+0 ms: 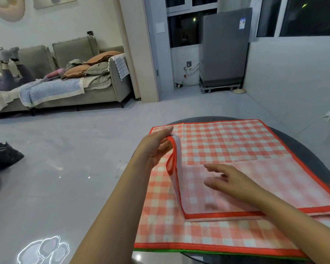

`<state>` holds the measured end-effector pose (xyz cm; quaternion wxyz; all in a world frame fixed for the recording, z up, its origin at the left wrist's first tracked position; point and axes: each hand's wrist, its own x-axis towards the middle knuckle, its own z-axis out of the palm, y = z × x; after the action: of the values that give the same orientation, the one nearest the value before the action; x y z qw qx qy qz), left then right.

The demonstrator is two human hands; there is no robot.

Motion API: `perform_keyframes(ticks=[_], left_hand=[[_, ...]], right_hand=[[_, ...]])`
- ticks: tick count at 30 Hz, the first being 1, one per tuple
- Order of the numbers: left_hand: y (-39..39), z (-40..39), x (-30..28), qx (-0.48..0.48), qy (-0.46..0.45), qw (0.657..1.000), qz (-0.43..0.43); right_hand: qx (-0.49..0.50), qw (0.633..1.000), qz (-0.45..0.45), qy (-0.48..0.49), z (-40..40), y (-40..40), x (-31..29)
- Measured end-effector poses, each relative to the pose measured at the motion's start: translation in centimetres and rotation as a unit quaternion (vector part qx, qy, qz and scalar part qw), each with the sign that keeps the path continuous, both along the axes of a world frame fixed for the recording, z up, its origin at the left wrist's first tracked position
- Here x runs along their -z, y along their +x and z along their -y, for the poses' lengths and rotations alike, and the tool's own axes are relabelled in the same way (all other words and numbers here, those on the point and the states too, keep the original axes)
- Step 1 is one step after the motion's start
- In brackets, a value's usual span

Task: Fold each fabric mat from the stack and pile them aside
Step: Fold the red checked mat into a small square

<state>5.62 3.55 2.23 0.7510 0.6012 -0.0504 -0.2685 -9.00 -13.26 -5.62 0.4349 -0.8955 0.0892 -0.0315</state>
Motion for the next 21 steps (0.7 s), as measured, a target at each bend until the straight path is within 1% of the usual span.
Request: perform_keyframes(ticks=[2,6,10,12,13,17,19,21], left_hand=[[-0.7,1.9,0.1,0.005,-0.009,1.000,0.016],[-1.8,5.5,1.5,0.019,0.011,0.999,0.029],[-3.5,8.6,3.7,0.043,0.056,0.996,0.054],[-4.1,9.9,5.0,0.037,0.076,0.995,0.057],[-4.4,10.5,5.7,0.037,0.085,0.994,0.058],[-5.1,12.1,7.8,0.049,0.138,0.987,0.071],[-5.3,12.5,8.4,0.054,0.157,0.983,0.076],[-5.5,12.7,8.5,0.061,0.171,0.980,0.084]], right_hand=[[0.035,0.999,0.028,0.031,1.1,-0.7,-0.5],[0.089,0.981,0.048,0.168,2.9,-2.2,-1.5],[0.103,0.968,0.043,0.225,3.7,-3.7,-2.6],[0.116,0.970,0.028,0.209,3.8,-4.2,-2.4],[0.127,0.974,0.017,0.186,3.8,-4.4,-2.1],[0.146,0.988,-0.022,0.035,3.5,-5.3,-0.7],[0.148,0.988,-0.031,-0.015,3.2,-5.5,-0.1],[0.145,0.988,-0.027,-0.040,2.8,-5.6,0.4]])
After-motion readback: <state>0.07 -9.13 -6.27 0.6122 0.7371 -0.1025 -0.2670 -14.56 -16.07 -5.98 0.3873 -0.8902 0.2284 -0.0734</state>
